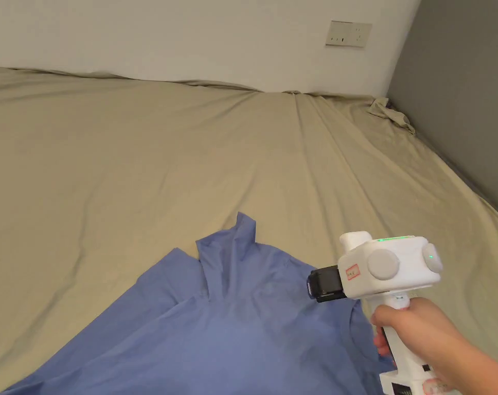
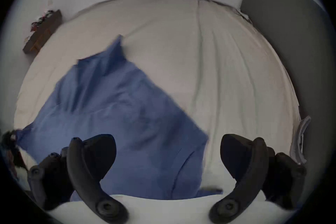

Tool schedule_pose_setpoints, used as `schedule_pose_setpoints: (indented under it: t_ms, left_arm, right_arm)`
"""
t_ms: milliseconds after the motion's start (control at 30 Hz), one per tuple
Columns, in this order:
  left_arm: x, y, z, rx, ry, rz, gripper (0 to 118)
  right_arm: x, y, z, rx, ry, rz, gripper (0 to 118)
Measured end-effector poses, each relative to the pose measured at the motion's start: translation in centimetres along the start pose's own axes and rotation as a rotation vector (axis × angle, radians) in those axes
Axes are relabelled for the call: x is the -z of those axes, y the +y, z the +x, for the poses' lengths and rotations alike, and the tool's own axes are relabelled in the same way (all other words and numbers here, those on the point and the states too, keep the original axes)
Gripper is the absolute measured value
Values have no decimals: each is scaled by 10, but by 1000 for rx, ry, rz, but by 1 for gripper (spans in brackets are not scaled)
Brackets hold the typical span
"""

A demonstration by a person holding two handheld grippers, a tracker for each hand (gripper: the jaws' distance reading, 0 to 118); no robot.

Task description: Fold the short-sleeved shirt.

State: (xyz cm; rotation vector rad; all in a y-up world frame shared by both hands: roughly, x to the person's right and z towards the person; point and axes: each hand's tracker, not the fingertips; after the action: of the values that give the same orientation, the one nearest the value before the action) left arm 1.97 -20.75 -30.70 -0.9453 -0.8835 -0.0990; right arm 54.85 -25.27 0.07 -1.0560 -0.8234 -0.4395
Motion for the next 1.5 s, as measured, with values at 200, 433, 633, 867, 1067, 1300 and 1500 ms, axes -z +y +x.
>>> schedule_pose_setpoints:
  t_ms: [200,433,633,867,1067,1300,1500]
  left_arm:
    - [8,1,-7,5,29,-29,3]
    - [11,0,-6,-29,23,-34,3]
    - [-4,17,0,-108,-75,24,3]
    - [-46,103,40,-165,-260,256,3]
    - [-137,207,66,-187,-399,593,3]
    - [-195,322,96,-87,-299,694,3]
    - [-198,404,97,-152,-263,660,3]
  right_arm:
    - [37,9,5,5,-55,-160,66]
    - [-9,-28,-4,-45,42,49,8]
    - [-161,-64,-1,11,88,484,8]
    - [-329,-36,12,-64,8,782,8]
    - [-420,8,41,-86,-148,894,8]
    - [-467,78,57,-88,-249,945,8]
    - [-480,151,59,-98,-290,907,8]
